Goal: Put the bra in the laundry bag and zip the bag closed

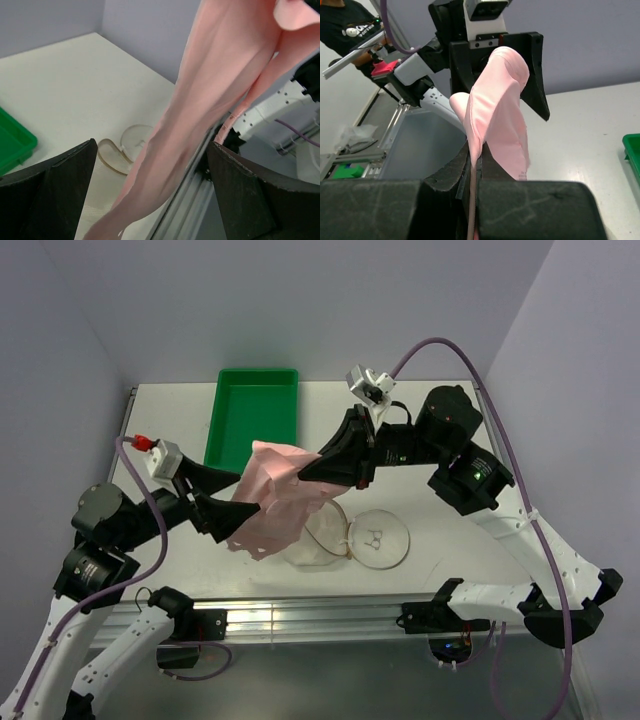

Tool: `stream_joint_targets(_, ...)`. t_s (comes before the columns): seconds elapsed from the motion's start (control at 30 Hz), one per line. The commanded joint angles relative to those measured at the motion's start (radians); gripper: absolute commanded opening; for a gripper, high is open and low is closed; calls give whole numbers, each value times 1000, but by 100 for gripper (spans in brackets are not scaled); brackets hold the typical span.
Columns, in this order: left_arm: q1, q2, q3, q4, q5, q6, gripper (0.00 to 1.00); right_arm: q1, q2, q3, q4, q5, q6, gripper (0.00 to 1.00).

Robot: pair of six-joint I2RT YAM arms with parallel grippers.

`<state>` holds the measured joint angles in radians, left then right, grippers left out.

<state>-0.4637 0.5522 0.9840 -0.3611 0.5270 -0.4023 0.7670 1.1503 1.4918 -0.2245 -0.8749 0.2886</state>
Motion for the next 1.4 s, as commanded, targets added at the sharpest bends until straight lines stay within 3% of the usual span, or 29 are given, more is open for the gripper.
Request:
stream_joint_targets(0.0,0,20,-16,57,168,28,96,-17,-31,38,57,-33,37,0)
stream_joint_targets(0.2,0,26,-47,45,284,26,91,-55,-35,32,143,-96,119,0)
stream_joint_targets(0.4,0,8,-107,143,361,-46,86,-75,-17,22,220,-108,195,0)
stream_joint_targets(0.5,2,18,-108,165,369,-59,70,-80,-4,15,220,-113,214,0)
stream_joint_targets(0.7,2,31,-137,263,390,-122,75,-81,6,-21,267,-128,239,0)
stream_joint_targets(0.77,2,34,-140,269,396,-124,72,-81,3,-34,269,-125,239,0)
stream_joint_targets(0.8,2,37,-140,271,398,-125,60,-80,3,-39,269,-122,235,0)
stream_joint_targets(0.87,0,41,-139,271,406,-127,51,-81,5,-34,260,-116,234,0)
stream_joint_targets(0.9,2,43,-137,269,416,-128,36,-80,6,-33,260,-115,238,0)
stream_joint_targets(1.0,0,32,-137,275,436,-141,7,-81,20,-33,258,-107,251,0)
stream_joint_targets(1.03,2,28,-139,289,442,-147,1,-81,29,-33,252,-104,256,0)
stream_joint_targets(1.1,0,11,-140,298,452,-159,0,-89,49,-27,234,-81,259,1)
stream_joint_targets(1.23,2,-9,-154,394,522,-219,0,-121,95,-2,148,2,277,18)
stream_joint_targets(1.27,2,-15,-159,405,528,-240,0,-130,109,11,120,34,271,33)
stream_joint_targets(1.37,2,-28,-179,479,559,-291,0,-179,170,59,61,120,288,60)
